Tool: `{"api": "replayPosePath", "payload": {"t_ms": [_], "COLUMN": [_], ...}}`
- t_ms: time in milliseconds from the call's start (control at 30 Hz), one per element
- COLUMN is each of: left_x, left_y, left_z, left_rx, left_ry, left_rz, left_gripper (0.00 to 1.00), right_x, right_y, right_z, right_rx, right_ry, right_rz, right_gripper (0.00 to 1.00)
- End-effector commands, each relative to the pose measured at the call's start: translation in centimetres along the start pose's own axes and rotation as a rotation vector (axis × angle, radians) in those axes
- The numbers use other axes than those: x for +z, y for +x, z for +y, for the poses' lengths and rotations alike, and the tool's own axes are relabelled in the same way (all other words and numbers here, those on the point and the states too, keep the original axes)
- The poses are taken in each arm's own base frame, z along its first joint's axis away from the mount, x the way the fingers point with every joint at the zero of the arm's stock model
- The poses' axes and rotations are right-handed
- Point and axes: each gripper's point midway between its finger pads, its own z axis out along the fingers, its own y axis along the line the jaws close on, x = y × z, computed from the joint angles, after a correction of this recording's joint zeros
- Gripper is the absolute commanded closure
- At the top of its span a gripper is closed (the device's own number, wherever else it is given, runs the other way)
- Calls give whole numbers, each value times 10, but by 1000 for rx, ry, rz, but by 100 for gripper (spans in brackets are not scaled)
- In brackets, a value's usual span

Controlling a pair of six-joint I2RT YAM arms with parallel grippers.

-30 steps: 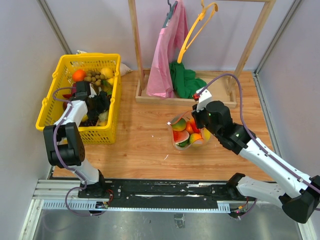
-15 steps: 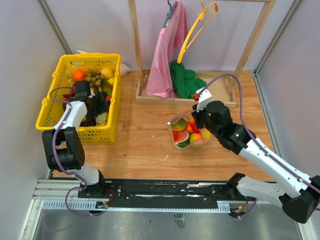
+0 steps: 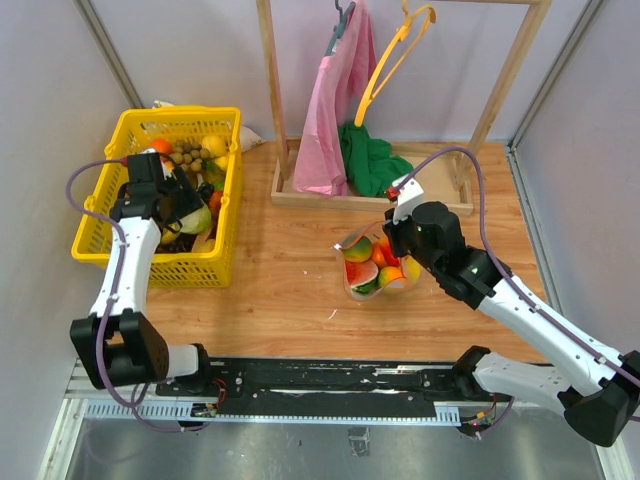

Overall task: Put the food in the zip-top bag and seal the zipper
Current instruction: Pick up the fake vegetable from the bin.

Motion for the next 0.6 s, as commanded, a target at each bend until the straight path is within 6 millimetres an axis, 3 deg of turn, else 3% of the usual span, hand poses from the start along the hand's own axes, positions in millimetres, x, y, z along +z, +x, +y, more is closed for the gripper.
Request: {"api": "replayPosePath", "payload": {"t_ms": [0, 267, 567], "left_x": [-46, -104, -169], "left_y": [-45, -69, -54], "left_z": [-16, -48, -129], "left_rx": [-4, 30, 149], "left_ry": [67, 226, 536], "left_rz": [-168, -270, -312], "left_gripper": [45, 47, 49], "right_x": [1, 2, 2], "right_y": [-10, -12, -14], "right_z": [1, 2, 4], "right_rx": [32, 37, 45], "right_ry": [-10, -20, -26], "right_rz": [-39, -44, -49], "right_gripper": [99, 99, 99]}}
